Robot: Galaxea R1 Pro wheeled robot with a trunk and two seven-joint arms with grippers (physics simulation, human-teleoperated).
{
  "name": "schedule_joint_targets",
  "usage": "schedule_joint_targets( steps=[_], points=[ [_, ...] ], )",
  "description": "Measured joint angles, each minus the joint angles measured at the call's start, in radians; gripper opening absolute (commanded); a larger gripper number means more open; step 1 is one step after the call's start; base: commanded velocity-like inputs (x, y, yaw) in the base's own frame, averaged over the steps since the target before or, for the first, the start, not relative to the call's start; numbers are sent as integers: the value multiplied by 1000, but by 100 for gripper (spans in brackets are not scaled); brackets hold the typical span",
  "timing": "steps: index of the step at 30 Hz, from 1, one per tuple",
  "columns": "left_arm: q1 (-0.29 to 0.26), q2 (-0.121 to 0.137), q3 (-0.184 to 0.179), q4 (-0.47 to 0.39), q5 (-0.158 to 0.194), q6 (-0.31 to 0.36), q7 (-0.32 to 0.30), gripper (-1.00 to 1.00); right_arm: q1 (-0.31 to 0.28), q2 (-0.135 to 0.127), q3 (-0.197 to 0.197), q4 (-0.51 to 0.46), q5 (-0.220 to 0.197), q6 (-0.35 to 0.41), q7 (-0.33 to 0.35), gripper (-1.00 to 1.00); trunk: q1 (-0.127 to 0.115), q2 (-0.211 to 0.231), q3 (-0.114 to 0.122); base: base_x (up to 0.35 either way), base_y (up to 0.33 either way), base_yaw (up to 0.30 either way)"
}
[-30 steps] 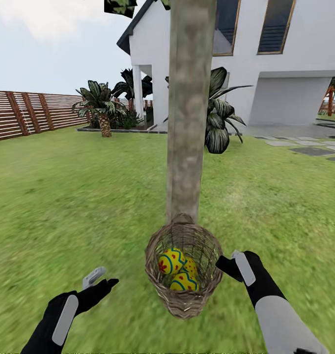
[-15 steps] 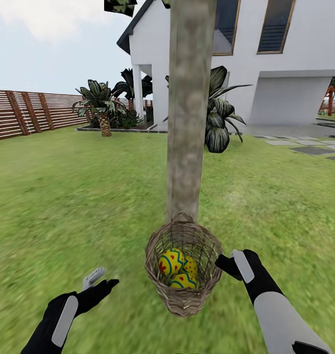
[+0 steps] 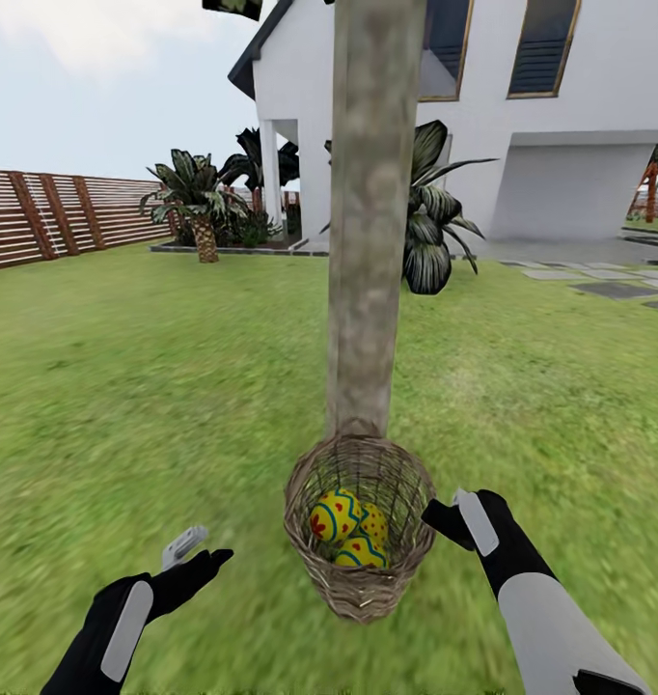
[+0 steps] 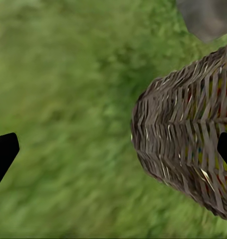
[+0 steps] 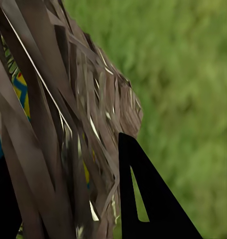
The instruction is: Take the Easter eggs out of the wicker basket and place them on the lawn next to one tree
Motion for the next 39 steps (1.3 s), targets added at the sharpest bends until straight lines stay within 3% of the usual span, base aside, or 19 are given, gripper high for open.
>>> schedule_joint_targets(
  steps=[10,23,34,39],
  points=[
    [0,0,0,0,0,0,0,100,0,0,0,0,-1,0,0,-100,4,-2,-39,0,0,0],
    [20,0,1,24,1,-9,2,100,0,0,1,0,0,-28,0,-100,4,-2,-39,46,0,0],
    [20,-3,-1,25,4,0,-1,100,0,0,0,0,1,-28,0,-100,9,-5,-81,0,0,0],
    [20,-3,-1,25,4,0,-1,100,-1,0,0,-4,-27,-34,0,-100,11,-6,-100,0,0,0]
  ],
)
